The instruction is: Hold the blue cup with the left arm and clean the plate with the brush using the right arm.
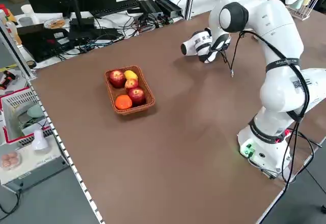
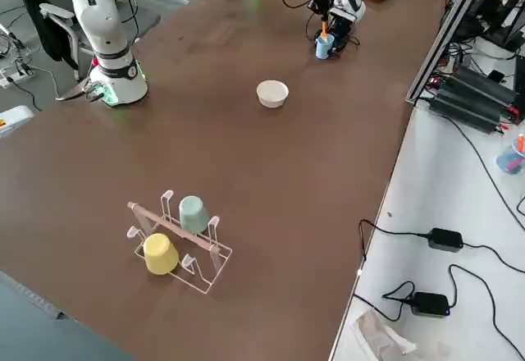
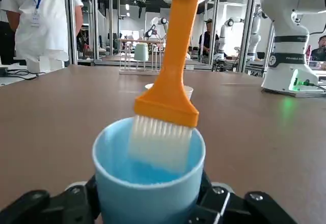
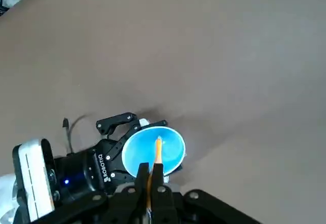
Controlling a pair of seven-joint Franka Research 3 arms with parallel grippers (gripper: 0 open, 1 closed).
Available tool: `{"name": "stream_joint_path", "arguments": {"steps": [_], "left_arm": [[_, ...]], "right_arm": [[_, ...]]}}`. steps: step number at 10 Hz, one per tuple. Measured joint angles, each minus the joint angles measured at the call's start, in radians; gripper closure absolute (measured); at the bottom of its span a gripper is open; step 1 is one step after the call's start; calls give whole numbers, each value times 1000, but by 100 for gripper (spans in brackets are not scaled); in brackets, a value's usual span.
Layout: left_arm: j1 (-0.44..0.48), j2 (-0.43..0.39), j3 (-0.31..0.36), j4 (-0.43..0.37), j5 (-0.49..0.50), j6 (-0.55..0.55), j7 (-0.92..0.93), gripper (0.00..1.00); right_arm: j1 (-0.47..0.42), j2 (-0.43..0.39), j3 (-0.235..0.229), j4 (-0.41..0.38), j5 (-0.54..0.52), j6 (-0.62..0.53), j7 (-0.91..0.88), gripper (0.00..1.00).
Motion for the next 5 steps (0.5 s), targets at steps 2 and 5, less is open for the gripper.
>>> {"name": "stream_joint_path", "arguments": {"steps": [2, 5], "left_arm": [[0, 0, 0, 0, 0, 0, 0, 33], [0, 0, 0, 0, 0, 0, 0, 33]], "right_arm": [[0, 3, -1, -1, -5, 0, 1, 95], [-1, 18, -5, -2, -18, 1, 5, 95]]}}
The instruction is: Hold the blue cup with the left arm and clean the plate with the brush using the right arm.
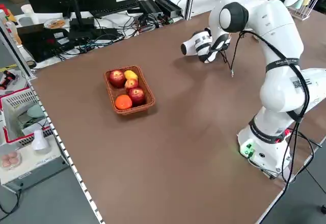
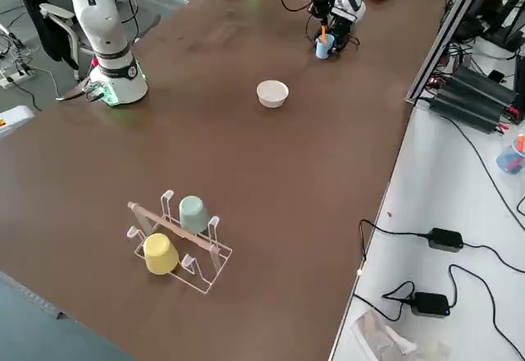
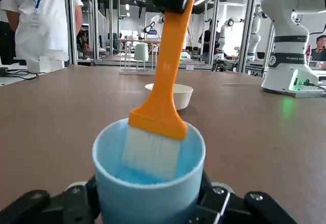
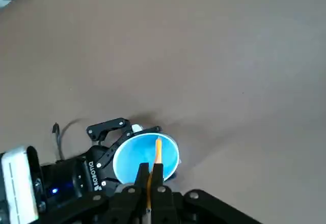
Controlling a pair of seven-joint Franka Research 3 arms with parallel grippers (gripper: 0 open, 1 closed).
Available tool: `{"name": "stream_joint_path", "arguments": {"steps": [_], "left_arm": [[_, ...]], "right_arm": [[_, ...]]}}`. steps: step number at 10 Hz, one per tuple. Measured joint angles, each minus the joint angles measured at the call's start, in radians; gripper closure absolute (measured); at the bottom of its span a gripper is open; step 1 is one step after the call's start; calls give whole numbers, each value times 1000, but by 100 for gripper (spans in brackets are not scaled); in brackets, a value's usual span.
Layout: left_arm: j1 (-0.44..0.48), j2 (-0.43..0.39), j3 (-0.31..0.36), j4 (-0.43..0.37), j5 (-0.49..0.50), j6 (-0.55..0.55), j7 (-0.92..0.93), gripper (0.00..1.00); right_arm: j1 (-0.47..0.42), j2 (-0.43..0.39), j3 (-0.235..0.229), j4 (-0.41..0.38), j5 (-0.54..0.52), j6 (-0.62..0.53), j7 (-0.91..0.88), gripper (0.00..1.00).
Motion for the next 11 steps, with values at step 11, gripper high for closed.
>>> {"name": "stream_joint_path", "arguments": {"steps": [11], "left_arm": [[0, 0, 0, -1, 0, 1, 0, 20]], "right_arm": [[9, 46, 4, 0, -55, 37, 56, 95]]}}
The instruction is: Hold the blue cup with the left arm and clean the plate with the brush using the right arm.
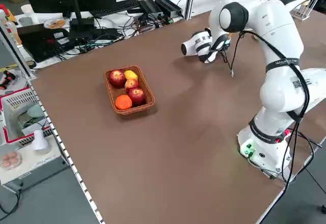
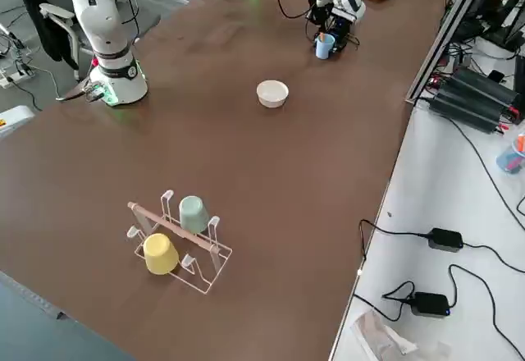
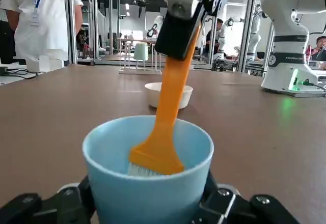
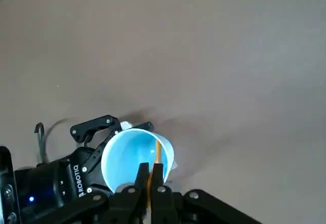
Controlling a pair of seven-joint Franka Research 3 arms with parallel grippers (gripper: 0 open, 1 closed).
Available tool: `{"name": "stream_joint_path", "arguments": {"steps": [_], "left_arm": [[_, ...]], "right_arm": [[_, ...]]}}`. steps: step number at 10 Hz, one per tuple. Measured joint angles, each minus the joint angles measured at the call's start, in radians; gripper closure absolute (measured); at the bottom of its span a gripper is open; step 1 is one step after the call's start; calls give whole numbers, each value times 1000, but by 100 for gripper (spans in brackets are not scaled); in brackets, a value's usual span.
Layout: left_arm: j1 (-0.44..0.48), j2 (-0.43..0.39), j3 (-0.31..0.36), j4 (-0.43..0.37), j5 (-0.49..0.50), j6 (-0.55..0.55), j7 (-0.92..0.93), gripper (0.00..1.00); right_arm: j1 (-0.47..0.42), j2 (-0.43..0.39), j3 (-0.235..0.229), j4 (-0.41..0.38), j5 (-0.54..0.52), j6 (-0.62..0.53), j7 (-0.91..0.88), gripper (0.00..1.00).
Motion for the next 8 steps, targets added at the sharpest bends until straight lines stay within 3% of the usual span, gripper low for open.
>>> {"name": "stream_joint_path", "arguments": {"steps": [8], "left_arm": [[0, 0, 0, 0, 0, 0, 0, 20]], "right_arm": [[0, 31, -6, 61, -5, 13, 82, 95]]}}
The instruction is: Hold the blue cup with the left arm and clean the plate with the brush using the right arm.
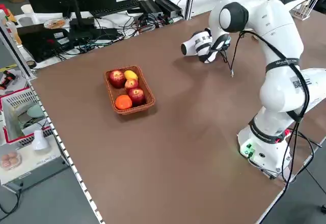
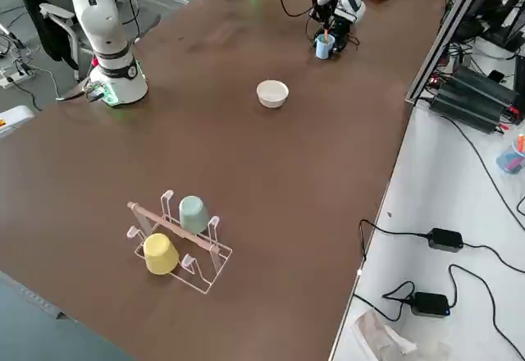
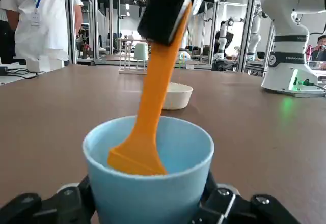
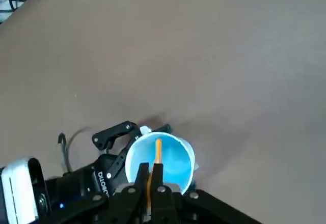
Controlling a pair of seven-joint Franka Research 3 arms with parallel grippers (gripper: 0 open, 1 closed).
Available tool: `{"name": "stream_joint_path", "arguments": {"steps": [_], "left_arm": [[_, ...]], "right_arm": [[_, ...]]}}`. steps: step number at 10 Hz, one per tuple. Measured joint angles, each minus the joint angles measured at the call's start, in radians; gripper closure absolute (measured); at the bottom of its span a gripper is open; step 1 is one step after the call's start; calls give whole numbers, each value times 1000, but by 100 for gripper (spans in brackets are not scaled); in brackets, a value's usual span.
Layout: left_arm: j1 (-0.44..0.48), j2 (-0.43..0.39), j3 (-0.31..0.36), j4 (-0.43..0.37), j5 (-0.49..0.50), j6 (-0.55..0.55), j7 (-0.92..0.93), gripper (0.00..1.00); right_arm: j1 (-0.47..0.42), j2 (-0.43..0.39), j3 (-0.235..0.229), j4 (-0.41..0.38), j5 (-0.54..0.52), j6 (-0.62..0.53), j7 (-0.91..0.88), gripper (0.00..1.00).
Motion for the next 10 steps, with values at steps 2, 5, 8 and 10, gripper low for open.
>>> {"name": "stream_joint_path", "arguments": {"steps": [2, 5, 8, 10], "left_arm": [[0, 0, 0, 0, -1, 3, 0, 20], [0, 0, 0, 0, -3, 6, 0, 20], [0, 0, 0, 0, -4, 6, 0, 20], [0, 0, 0, 0, -4, 6, 0, 20]], "right_arm": [[-3, 4, 2, 4, -2, 0, 1, 95], [-4, 7, 4, 3, -19, -4, 4, 95], [-3, 13, 9, -10, -46, -8, 4, 95], [-2, 14, 11, -10, -55, -8, 4, 95]]}}
